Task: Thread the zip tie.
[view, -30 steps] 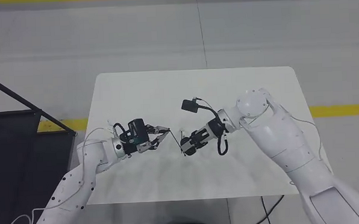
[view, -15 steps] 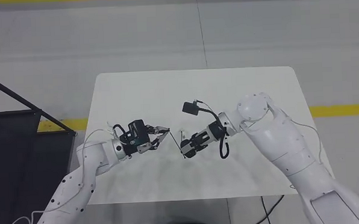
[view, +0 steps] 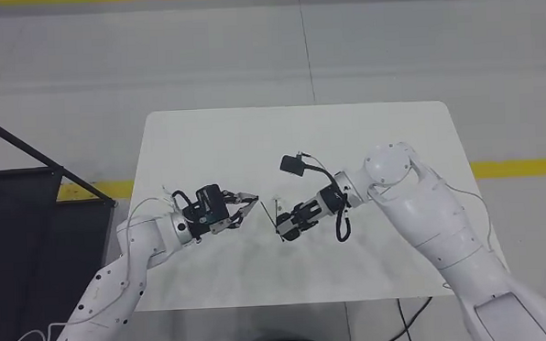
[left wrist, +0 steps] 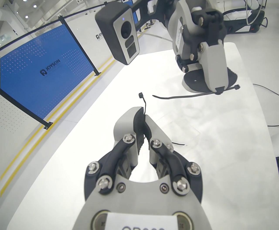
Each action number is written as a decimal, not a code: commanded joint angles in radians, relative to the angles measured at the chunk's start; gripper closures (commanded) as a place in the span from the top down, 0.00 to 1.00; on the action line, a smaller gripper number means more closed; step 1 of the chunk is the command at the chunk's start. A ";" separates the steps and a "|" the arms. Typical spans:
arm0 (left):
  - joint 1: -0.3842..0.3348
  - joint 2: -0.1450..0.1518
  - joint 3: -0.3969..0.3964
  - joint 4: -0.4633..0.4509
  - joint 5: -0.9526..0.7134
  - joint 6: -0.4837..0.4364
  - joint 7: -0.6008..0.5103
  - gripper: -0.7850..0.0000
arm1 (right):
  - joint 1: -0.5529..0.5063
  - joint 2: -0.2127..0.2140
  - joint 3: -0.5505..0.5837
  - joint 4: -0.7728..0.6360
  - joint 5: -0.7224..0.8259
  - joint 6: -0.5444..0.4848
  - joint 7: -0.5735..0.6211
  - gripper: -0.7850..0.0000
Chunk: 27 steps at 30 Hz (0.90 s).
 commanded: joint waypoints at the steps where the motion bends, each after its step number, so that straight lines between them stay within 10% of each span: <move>1: 0.000 0.000 0.000 0.000 0.000 0.000 0.000 0.00 | 0.002 0.000 0.000 0.001 0.003 0.000 0.000 0.00; 27: 0.000 0.000 0.000 0.000 0.000 0.000 0.000 0.00 | 0.052 -0.012 -0.041 0.034 0.031 0.033 0.011 0.00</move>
